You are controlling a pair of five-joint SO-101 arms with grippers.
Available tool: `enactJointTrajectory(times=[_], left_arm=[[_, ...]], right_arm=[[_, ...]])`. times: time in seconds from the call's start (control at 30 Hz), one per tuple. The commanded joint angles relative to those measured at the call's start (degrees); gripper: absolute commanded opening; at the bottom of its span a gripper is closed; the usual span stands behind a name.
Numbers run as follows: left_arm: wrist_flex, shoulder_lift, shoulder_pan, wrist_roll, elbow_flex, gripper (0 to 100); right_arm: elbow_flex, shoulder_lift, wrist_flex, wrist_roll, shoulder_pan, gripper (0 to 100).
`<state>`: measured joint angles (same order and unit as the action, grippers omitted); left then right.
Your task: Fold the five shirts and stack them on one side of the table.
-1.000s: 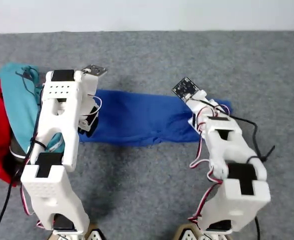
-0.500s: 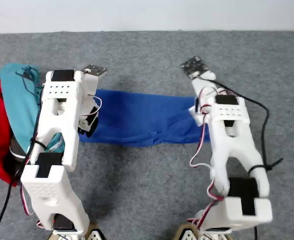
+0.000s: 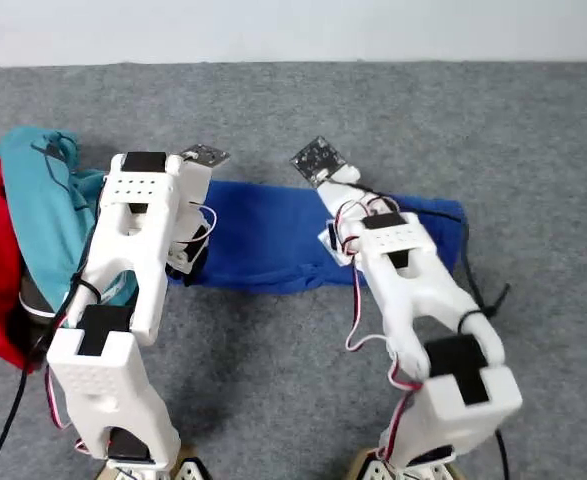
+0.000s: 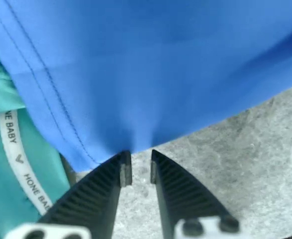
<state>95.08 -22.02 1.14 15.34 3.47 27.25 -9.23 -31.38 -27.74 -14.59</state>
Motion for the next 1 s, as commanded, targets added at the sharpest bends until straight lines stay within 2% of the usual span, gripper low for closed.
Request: enactJointTrajectory(times=[0.0,0.27,0.33,0.5,0.7,0.97], left_arm=[[-0.35,1.14,-0.35,-0.18,0.31,7],[-1.05,1.76,0.53,-0.70,1.63,7],[-1.05,1.58,2.46,-5.19,4.18,7],[-1.14,1.23,9.41,-13.54,10.59,8],[-1.23,1.14,10.46,-14.42,10.86,15],[-4.31,-6.51,11.16,-14.42,13.58,17]], right_arm=[[-0.44,-3.74,4.26,0.70,-0.40,32.5],[-1.41,-4.18,4.00,0.53,-0.84,32.5],[-1.85,-0.92,2.24,0.53,-0.66,32.5],[-5.19,13.49,-12.09,0.53,-1.01,32.5],[-4.31,25.01,-21.76,0.53,-0.75,32.5],[-0.35,27.03,-23.25,0.53,-0.75,32.5]])
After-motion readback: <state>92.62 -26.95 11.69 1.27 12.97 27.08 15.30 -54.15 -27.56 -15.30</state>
